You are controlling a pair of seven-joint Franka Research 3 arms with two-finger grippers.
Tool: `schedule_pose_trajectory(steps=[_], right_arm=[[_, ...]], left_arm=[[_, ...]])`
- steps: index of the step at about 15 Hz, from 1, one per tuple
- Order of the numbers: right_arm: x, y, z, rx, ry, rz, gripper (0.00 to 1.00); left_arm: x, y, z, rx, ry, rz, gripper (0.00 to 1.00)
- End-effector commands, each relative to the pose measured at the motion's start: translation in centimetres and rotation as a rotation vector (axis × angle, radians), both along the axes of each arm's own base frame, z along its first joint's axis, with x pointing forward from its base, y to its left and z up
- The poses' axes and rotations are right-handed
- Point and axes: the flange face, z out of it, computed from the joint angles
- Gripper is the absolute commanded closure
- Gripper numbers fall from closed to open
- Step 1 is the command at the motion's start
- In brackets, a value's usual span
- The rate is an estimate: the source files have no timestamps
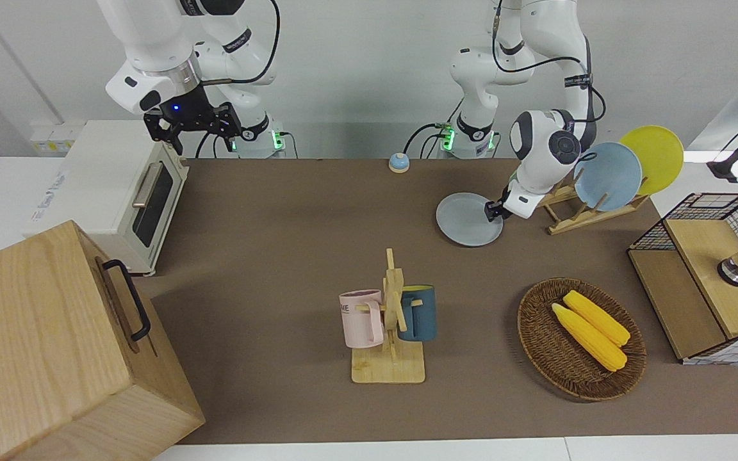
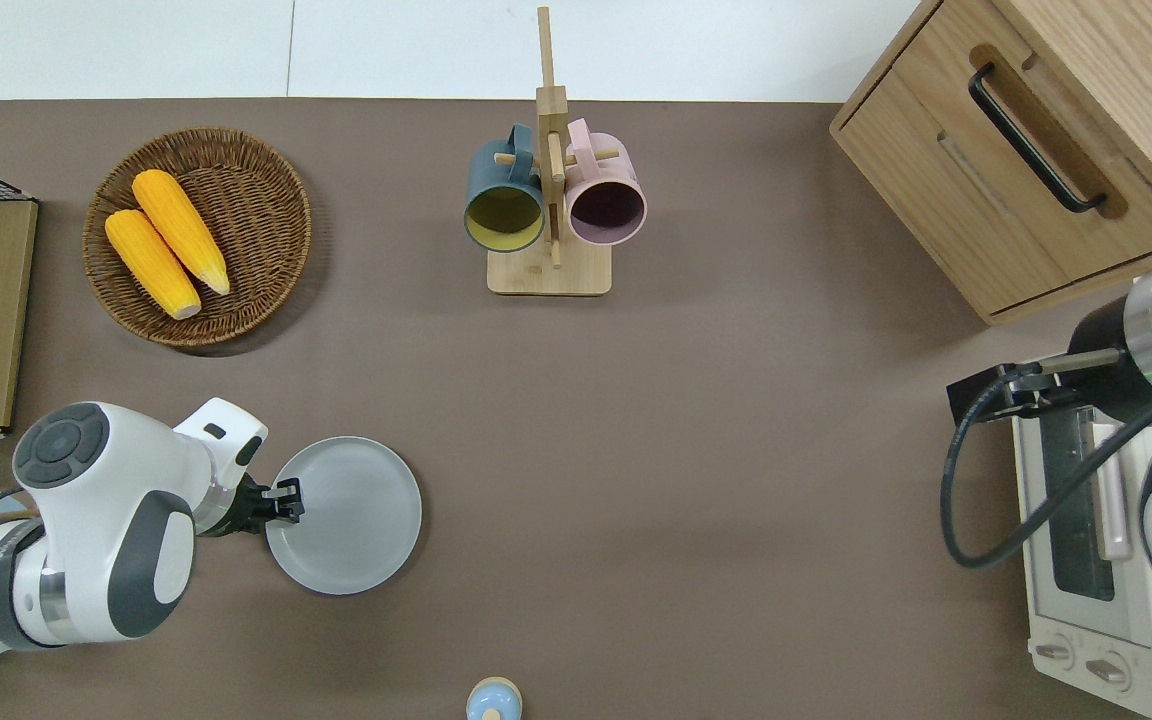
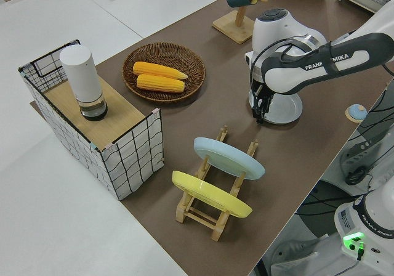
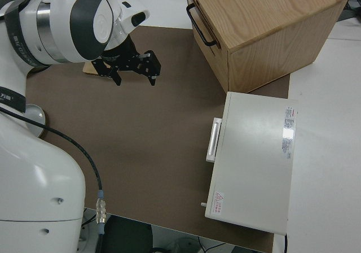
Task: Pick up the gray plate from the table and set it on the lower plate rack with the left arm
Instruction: 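Reach the left gripper to the gray plate's rim nearest the rack, then close the left gripper on the gray plate's rim and lift it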
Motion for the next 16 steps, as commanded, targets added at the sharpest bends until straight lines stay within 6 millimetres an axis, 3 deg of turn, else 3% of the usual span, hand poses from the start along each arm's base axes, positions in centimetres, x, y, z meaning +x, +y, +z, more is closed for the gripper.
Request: schedule_pose_trajectory(steps=[1, 4, 10, 16], right_arm=[[-0.2, -0.2, 0.5, -0.009, 0.001, -0.016, 0.017], [-0.2, -0.2, 0.5, -0.009, 0.001, -0.016, 0.017], [-0.2, -0.2, 0.5, -0.009, 0.001, -0.016, 0.017], [-0.2, -0.2, 0.5, -0.009, 0.001, -0.016, 0.017]], left_arm=[[-0.1, 0.1, -0.3, -0.007, -0.007, 0.025, 0.82], [-0.1, 0.2, -0.3, -0.007, -0.004, 0.026, 1.00], [0.2, 1.0, 0.9, -0.009, -0.013, 0.033, 1.00], [2.4, 1.7, 6.8, -0.015, 0.043, 0.034, 1.00]])
